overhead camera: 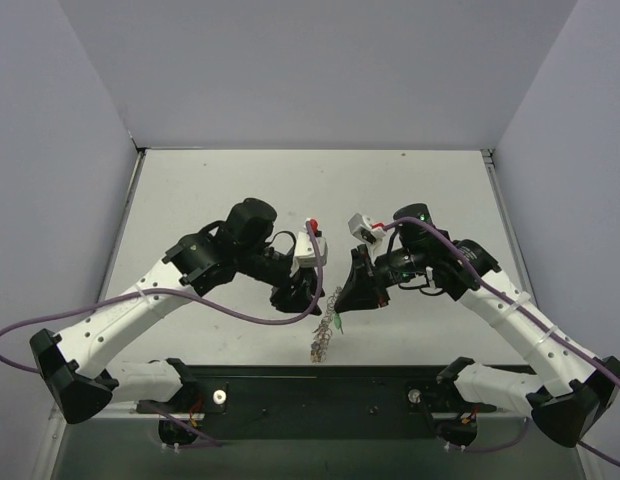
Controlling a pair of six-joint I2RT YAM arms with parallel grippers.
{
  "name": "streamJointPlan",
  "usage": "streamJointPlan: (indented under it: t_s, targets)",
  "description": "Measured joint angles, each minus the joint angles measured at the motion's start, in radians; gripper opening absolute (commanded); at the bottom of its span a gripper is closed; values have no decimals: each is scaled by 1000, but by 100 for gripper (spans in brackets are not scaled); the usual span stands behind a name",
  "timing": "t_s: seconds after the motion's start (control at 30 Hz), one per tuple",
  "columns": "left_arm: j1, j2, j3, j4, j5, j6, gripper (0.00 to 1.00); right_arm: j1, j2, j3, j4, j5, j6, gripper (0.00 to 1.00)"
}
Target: Put the keys on the keyring
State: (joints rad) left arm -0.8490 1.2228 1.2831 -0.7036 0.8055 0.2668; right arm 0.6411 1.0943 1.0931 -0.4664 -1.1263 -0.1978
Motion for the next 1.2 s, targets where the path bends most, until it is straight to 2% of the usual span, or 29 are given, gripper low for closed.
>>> streamJointPlan:
  t_s: [0.27,0.8,0.9,1.03,1.2]
  targets:
    - [0,41,21,-14,65,10,41,1,15,7,-12,-11,-16,0]
    - [-40,105,43,-2,56,-4,28,2,16,7,-21,-16,-27,0]
    - [-45,105,43,10,46,-15,22,2,16,7,-22,-23,-29,0]
    - [-48,105,43,19,35,-27,0,3,16,7,-28,-31,-31,0]
    - [-53,112,43,20,31,-27,0,3,16,7,-43,-30,-31,0]
